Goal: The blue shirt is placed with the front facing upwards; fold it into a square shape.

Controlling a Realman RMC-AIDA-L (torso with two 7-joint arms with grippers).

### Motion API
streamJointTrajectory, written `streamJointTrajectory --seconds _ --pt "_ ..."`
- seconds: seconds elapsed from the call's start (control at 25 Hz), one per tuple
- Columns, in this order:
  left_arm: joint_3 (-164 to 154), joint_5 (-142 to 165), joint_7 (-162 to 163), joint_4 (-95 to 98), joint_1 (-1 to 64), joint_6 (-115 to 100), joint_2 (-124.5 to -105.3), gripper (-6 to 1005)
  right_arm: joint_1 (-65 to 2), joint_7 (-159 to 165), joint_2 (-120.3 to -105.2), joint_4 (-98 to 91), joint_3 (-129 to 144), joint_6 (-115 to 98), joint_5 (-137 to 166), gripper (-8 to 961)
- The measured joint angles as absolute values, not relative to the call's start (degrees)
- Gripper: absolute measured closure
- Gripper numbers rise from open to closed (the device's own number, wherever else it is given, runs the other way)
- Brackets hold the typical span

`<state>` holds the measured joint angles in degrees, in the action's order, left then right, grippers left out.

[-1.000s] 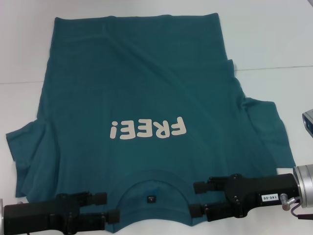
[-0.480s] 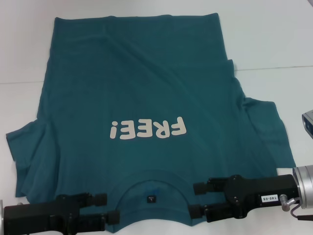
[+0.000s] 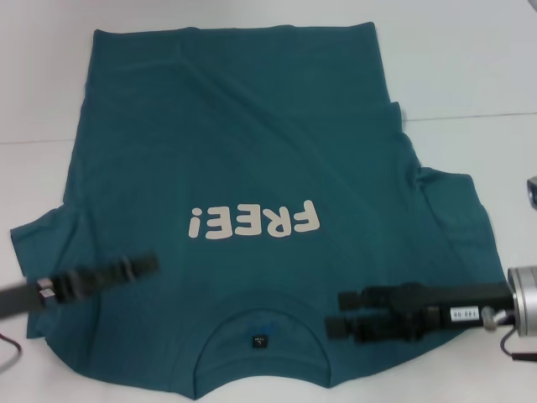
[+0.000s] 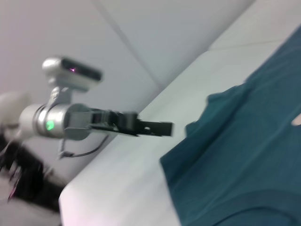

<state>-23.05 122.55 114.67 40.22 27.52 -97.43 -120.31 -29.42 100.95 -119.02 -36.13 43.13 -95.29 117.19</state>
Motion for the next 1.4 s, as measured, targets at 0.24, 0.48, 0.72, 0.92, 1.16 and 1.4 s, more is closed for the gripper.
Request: streamJointTrajectory --seconds 0.24,0.48,0.72,0.92,1.16,1.4 --pt "-16.0 121.4 125.1 39.8 28.0 -93.4 -119.7 127 -30.6 107.6 -118.87 -36.2 38.8 -93.7 116.6 37" --pt "-13.8 121.1 129.9 37.8 27.1 -84.4 -119.67 127 -31.5 116.1 -118.28 -35.7 35.1 -90.5 111.9 37" --pt "-13.8 121.5 130.3 36.2 26.7 -80.1 -119.41 126 -32.0 117.4 -118.22 -35.7 35.2 -89.6 108.6 37" --pt "-13.9 121.7 130.9 36.5 26.3 -77.1 -119.25 127 -32.2 117.5 -118.14 -35.6 36.1 -89.6 109.3 38" --pt "-13.8 121.8 133.0 37.8 25.3 -75.4 -119.01 127 -31.8 117.5 -118.0 -35.3 36.1 -89.1 109.3 37" --pt "-13.8 121.9 134.8 38.3 24.3 -74.7 -118.92 127 -31.8 117.5 -117.3 -34.1 36.1 -88.4 109.3 37"
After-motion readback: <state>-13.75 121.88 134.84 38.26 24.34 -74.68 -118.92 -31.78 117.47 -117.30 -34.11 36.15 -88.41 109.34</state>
